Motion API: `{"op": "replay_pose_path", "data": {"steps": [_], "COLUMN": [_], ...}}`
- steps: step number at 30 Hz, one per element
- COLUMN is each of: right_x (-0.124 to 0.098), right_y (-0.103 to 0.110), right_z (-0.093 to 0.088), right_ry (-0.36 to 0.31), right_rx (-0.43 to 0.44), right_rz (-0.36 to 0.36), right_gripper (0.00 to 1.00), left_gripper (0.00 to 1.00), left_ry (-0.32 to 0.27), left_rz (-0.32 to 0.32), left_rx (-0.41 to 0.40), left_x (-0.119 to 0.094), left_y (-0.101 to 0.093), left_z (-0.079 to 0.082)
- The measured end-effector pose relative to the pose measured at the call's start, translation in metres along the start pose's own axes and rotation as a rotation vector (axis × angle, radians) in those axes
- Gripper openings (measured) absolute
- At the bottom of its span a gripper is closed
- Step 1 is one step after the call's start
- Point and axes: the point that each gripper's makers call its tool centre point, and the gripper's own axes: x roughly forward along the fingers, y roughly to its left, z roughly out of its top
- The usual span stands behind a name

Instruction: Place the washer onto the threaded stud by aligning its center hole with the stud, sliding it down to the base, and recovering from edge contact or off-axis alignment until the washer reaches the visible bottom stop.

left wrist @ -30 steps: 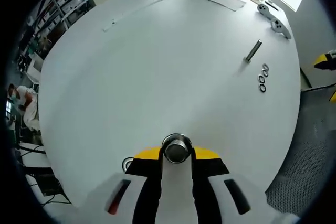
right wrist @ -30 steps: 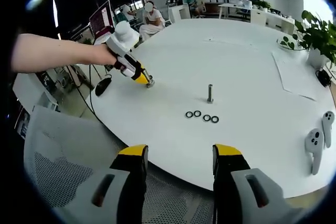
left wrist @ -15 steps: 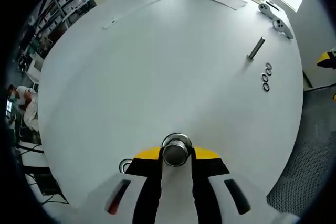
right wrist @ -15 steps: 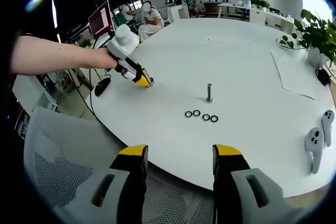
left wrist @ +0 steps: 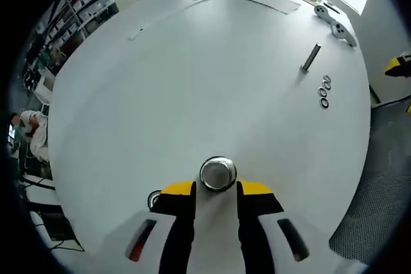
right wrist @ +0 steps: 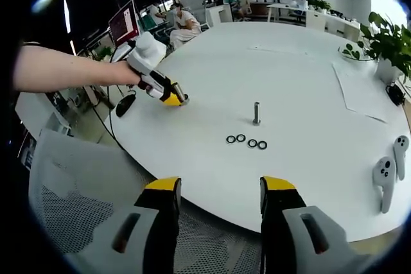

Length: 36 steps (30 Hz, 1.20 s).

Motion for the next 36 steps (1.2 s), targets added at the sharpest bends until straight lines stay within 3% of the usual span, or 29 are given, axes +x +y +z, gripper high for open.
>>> {"op": "replay_pose_path", "data": {"steps": [6,13,18,27,34,36], "right_x": [0.000,0.000,0.000,0.000,-0.001,-0.001], "right_y": [0.000,0.000,-0.001,-0.002,-0.002,-0.003], "right_z": [0.000,0.000,0.000,-0.001,-0.001,-0.001], "right_ry": [0.001,0.000,0.001,0.005,0.000,0.001], "right_rx": [-0.002,0.000,-0.003,0.001,0.007,0.010], "right_rz": [0.000,-0.002,-0.003,-0.007,-0.006,-0.007], "right_gripper": [0.52,0.52,0.52,0.52,0.52,0.52], "left_gripper": [0.23,0.23,0.23,0.27,0.26,0.26], "left_ry": [0.016,-0.007,-0.007,-0.005,0.028,0.012], "left_rz": [0.011,0.060,0.114,0.134,0.104,0.093], "left_rx": [-0.039,-0.112,-0.046,-0.111,-0.144,-0.203], "left_x": [-0.003,-0.005,-0.006,-0.004,0.002,0.004], "left_y": [0.009,0.024,0.039,0.060,0.062,0.065], "left_z": [-0.014,-0.024,-0.025,-0.031,-0.038,-0.035]}}
